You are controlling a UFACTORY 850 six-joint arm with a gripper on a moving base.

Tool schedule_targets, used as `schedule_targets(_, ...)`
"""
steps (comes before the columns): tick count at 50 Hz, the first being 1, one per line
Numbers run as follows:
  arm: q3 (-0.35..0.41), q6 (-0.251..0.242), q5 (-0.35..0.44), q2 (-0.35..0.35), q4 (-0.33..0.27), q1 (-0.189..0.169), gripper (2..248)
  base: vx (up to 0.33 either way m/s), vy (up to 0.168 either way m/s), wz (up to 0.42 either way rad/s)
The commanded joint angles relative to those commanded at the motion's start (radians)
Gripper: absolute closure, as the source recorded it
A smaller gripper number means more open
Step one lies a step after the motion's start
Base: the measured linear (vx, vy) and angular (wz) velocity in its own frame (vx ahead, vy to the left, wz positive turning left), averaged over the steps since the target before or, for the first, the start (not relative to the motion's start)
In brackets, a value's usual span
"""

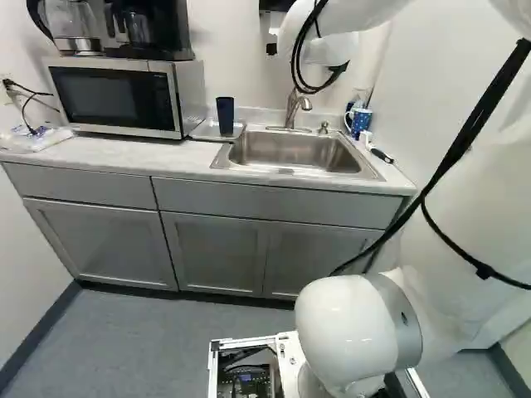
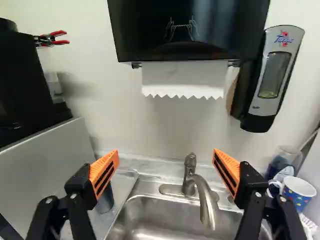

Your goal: Rinse the cup and place it in the tray

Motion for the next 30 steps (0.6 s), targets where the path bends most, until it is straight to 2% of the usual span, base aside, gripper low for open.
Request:
schedule_targets(11, 0.000, 0.000, 0.000, 0.000, 0.000, 0.000, 3, 0.086, -0.087, 0.209)
schedule_targets(22, 0.000, 0.000, 0.000, 0.000, 0.000, 0.000, 3, 0.074, -0.103, 0.008)
schedule_targets(30, 0.000, 0.000, 0.000, 0.000, 0.000, 0.000, 3, 0.063, -0.037, -0.027)
